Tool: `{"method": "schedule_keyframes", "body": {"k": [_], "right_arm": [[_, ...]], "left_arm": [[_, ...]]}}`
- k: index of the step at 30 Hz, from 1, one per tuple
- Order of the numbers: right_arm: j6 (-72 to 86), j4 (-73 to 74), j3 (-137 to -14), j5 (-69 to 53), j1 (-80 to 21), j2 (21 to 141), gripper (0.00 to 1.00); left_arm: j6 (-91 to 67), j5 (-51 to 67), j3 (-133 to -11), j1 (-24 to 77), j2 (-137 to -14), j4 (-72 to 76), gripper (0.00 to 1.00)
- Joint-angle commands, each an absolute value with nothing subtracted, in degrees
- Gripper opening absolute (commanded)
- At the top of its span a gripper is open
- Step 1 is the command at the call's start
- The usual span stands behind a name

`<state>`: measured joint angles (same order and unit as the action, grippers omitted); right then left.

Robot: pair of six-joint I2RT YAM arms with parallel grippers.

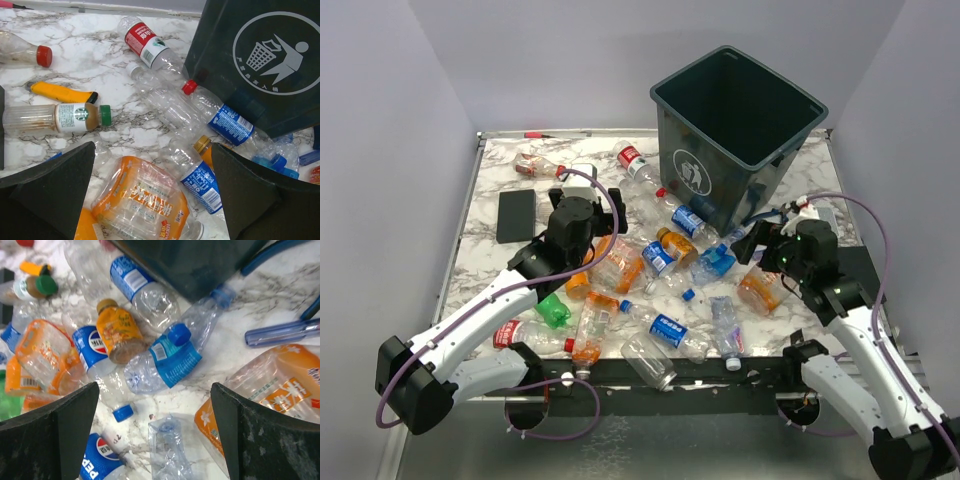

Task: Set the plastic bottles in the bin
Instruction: Pick up the plastic bottle at the center of the board.

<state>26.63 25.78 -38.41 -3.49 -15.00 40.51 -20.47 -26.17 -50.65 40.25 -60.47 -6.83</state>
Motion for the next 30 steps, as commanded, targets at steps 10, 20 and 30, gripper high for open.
{"method": "schedule_keyframes", "body": {"k": [10, 20, 30], "right_arm": [[33.77, 28.60, -36.64, 4.90, -29.19, 49.19, 0.93], [54.50, 40.75, -38.04, 26.75, -31.62, 46.50, 1.00], [52.10, 47.61, -43.03, 27.27, -11.71, 43.06, 1.00]], "left_arm": [[-19.33, -24.02, -50.07, 40.52, -61.70, -4.92, 0.99], [-19.57, -22.94, -49.60, 40.50, -62.63, -4.86, 0.99], [-21.90, -24.53, -49.83, 40.51, -61.30, -6.29, 0.99]]}}
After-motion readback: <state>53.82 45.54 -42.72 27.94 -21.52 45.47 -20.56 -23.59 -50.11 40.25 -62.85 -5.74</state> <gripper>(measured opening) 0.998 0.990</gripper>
